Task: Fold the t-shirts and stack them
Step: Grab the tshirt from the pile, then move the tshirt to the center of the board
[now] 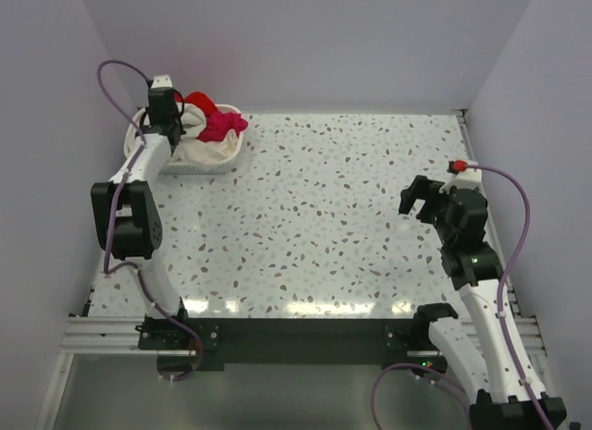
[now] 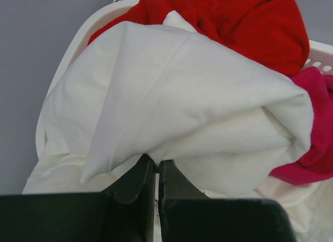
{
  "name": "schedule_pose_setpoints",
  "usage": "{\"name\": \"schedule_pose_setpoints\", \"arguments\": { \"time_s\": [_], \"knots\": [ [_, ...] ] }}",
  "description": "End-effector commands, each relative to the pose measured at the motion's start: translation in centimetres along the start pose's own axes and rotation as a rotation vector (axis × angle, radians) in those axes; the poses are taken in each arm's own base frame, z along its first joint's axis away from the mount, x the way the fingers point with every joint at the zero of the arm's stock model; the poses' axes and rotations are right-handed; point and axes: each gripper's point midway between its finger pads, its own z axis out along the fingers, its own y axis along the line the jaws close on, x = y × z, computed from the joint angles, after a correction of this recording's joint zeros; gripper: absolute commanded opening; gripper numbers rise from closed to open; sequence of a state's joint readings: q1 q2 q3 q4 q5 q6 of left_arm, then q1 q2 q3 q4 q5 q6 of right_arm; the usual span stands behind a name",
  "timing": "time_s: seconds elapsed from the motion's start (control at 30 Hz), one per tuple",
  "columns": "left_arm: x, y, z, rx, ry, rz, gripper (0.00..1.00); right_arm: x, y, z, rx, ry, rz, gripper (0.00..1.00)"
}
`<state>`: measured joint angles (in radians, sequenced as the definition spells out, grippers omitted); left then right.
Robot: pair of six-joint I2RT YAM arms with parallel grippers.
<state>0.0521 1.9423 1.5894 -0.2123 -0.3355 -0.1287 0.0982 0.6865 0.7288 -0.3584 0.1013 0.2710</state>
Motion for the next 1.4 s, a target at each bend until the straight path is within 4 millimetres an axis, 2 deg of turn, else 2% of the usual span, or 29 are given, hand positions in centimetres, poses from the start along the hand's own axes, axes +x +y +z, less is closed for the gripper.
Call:
{"name": "schedule_pose_setpoints", "arguments": {
  "time_s": [0.0, 0.03, 0.13, 0.23, 0.27, 0.33, 0.37, 0.4, 0.47, 0.53, 0.57, 0.6, 0.67, 0.7, 0.8, 0.83, 0.87, 0.9, 0.97, 1.0, 1.03, 1.07, 1.1, 1.13, 1.2, 1.27, 1.3, 1.37],
  "knots": [
    [-7.8, 0.8, -5.6, 0.050, -0.219, -0.086, 0.00, -1.2, 0.8, -0.6, -0.037, -0.039, 0.023, 0.99],
    [-8.6, 1.0, -6.7, 0.058, -0.245, -0.091, 0.00, -1.1, 0.8, -0.6, -0.039, -0.037, 0.022, 0.99],
    [-11.9, 1.2, -12.2, 0.105, -0.350, -0.112, 0.00, -1.2, 1.0, -0.8, -0.046, -0.044, 0.029, 0.99],
    [-12.8, 0.6, -15.3, 0.188, -0.372, -0.126, 0.00, -1.1, 1.1, -0.6, -0.051, -0.039, 0.033, 0.99],
    [-13.7, 0.7, -17.3, 0.216, -0.408, -0.131, 0.00, -1.0, 1.1, -0.6, -0.053, -0.035, 0.032, 0.99],
    [-14.6, -0.1, -20.0, 0.280, -0.452, -0.097, 0.00, -1.1, 1.3, -0.7, -0.060, -0.030, 0.034, 0.99],
    [-15.6, -1.1, -22.8, 0.331, -0.500, -0.077, 0.00, -1.3, 1.4, -0.8, -0.066, -0.033, 0.033, 0.99],
    [-15.7, -3.0, -24.8, 0.401, -0.517, -0.016, 0.00, -1.4, 1.4, -1.0, -0.067, -0.038, 0.033, 0.99],
    [-17.6, -4.2, -29.7, 0.484, -0.603, 0.024, 0.00, -1.5, 1.4, -1.1, -0.068, -0.041, 0.038, 0.99],
    [-17.9, -6.5, -33.7, 0.635, -0.632, 0.063, 0.00, -1.5, 1.6, -1.2, -0.077, -0.042, 0.049, 0.99],
    [-19.2, -6.4, -36.5, 0.689, -0.678, 0.039, 0.00, -1.5, 1.7, -1.2, -0.082, -0.042, 0.052, 0.99],
    [-19.3, -7.1, -38.4, 0.773, -0.689, 0.052, 0.00, -1.5, 1.8, -1.3, -0.088, -0.040, 0.058, 0.99],
    [-20.8, -6.9, -42.5, 0.870, -0.754, 0.033, 0.00, -1.7, 2.1, -1.5, -0.100, -0.039, 0.064, 0.99],
    [-20.8, -7.7, -44.5, 0.966, -0.770, 0.055, 0.00, -1.8, 2.2, -1.6, -0.102, -0.044, 0.067, 0.99],
    [-21.9, -8.2, -49.4, 1.142, -0.829, 0.040, 0.00, -1.9, 2.3, -1.7, -0.109, -0.044, 0.076, 0.99],
    [-21.6, -8.7, -51.0, 1.230, -0.832, 0.064, 0.00, -1.9, 2.4, -1.7, -0.109, -0.041, 0.078, 0.99],
    [-22.1, -8.5, -53.1, 1.294, -0.861, 0.041, 0.00, -2.0, 2.5, -1.8, -0.117, -0.043, 0.081, 0.99],
    [-21.7, -8.7, -54.5, 1.370, -0.867, 0.063, 0.00, -2.0, 2.5, -1.9, -0.118, -0.043, 0.084, 0.99],
    [-21.2, -8.6, -56.9, 1.483, -0.859, 0.035, 0.00, -1.8, 2.5, -2.0, -0.117, -0.038, 0.085, 0.99],
    [-21.7, -8.1, -58.7, 1.526, -0.934, 0.044, 0.00, -1.9, 2.4, -2.0, -0.113, -0.041, 0.087, 0.99],
    [-21.2, -8.0, -59.6, 1.578, -0.938, 0.056, 0.00, -1.8, 2.4, -2.0, -0.111, -0.038, 0.088, 0.99],
    [-20.6, -8.5, -59.4, 1.626, -0.882, 0.020, 0.00, -1.9, 2.4, -2.0, -0.112, -0.041, 0.090, 0.99],
    [-20.2, -8.6, -59.9, 1.670, -0.899, 0.042, 0.00, -1.9, 2.4, -2.0, -0.112, -0.041, 0.093, 0.99],
    [-19.8, -9.0, -59.4, 1.690, -0.873, 0.035, 0.00, -1.8, 2.5, -2.0, -0.113, -0.036, 0.094, 0.99],
    [-18.6, -10.4, -56.1, 1.654, -0.788, -0.002, 0.00, -1.6, 2.5, -1.9, -0.115, -0.027, 0.098, 0.99],
    [-16.2, -12.0, -50.1, 1.516, -0.675, -0.026, 0.00, -1.3, 2.4, -1.8, -0.111, -0.020, 0.099, 0.99],
    [-16.1, -12.1, -47.2, 1.400, -0.658, -0.077, 0.02, -1.1, 2.4, -1.7, -0.111, -0.017, 0.098, 0.99],
    [-12.3, -12.6, -40.3, 1.204, -0.515, -0.085, 0.03, -0.8, 2.3, -1.6, -0.109, -0.008, 0.097, 0.99]
  ]
}}
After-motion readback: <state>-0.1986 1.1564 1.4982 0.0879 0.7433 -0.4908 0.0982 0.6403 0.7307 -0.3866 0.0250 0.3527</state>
